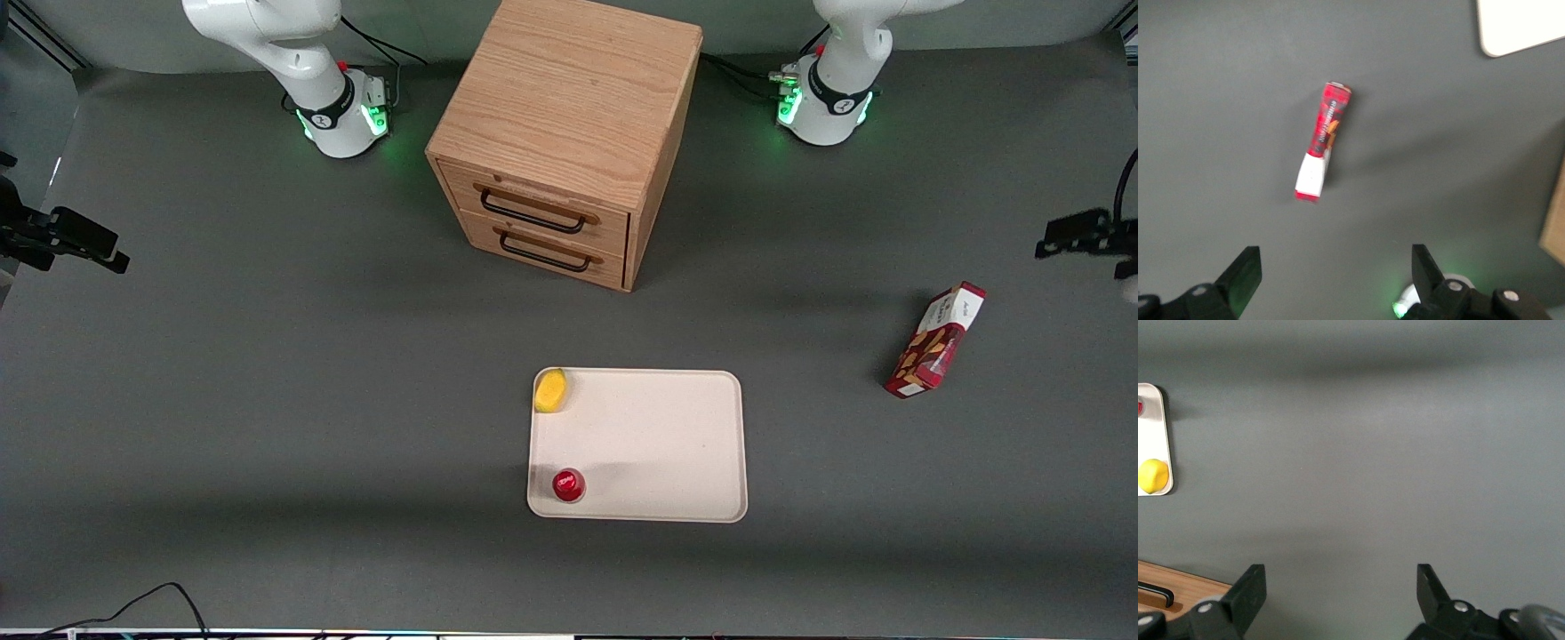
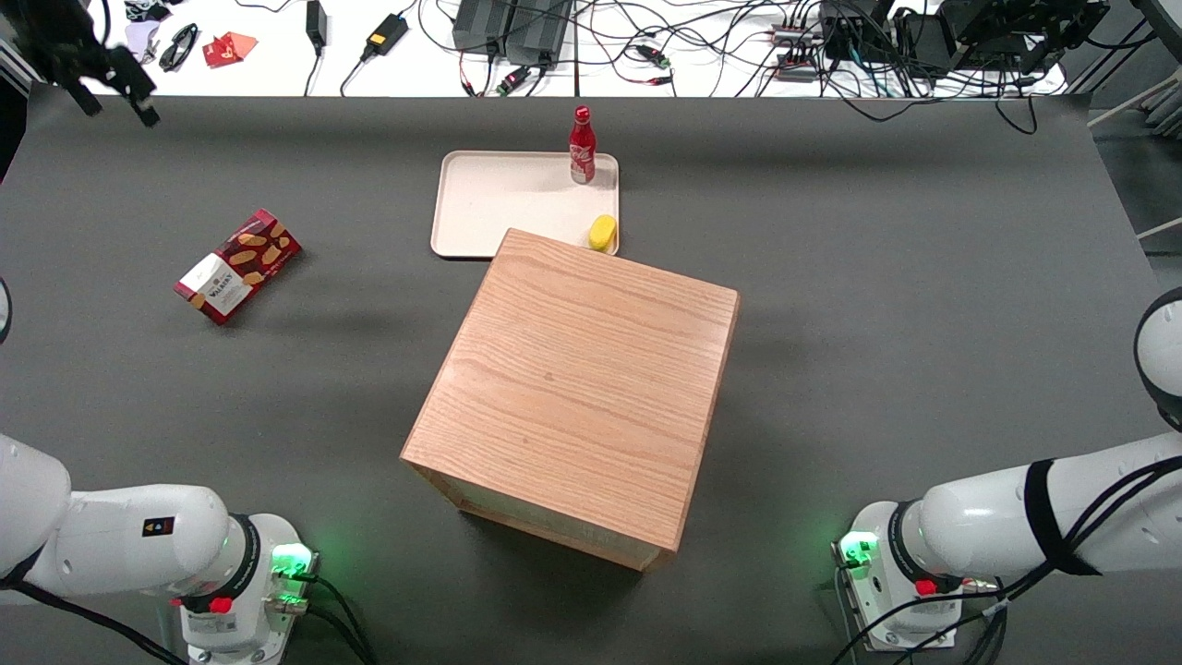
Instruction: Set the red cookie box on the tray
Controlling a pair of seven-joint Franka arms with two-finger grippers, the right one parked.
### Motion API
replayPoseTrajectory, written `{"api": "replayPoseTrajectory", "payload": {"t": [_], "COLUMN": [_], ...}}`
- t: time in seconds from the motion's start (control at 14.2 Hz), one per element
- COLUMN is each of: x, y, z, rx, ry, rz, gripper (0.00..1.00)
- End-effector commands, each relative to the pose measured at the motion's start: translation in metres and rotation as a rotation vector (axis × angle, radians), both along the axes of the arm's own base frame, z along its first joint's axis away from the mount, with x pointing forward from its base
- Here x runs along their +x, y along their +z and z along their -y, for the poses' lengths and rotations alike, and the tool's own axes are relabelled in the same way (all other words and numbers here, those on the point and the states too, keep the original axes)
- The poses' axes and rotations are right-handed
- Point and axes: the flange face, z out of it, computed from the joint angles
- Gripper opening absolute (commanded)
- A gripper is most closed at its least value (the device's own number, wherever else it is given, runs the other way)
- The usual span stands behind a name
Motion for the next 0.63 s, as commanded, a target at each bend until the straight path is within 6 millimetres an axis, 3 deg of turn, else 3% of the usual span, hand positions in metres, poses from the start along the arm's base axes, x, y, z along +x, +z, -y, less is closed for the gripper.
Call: {"api": "replayPoseTrajectory", "payload": {"t": [0.0, 0.14, 0.28, 0.35, 0.42, 0.49, 0.56], "x": [-0.014, -0.025, -0.036, -0.042, -0.046, -0.047, -0.047], "y": [-0.095, -0.170, -0.230, -0.253, -0.269, -0.280, -0.282], "z": [-0.011, -0.024, -0.027, -0.026, -0.025, -0.025, -0.025], "rx": [-0.017, -0.022, -0.009, 0.001, 0.002, -0.014, -0.020], "ry": [-0.119, -0.157, -0.183, -0.184, -0.172, -0.144, -0.135], "rz": [0.022, 0.068, 0.105, 0.132, 0.157, 0.163, 0.162], "gripper": [1.00, 1.00, 1.00, 0.83, 0.30, 0.00, 0.00]}}
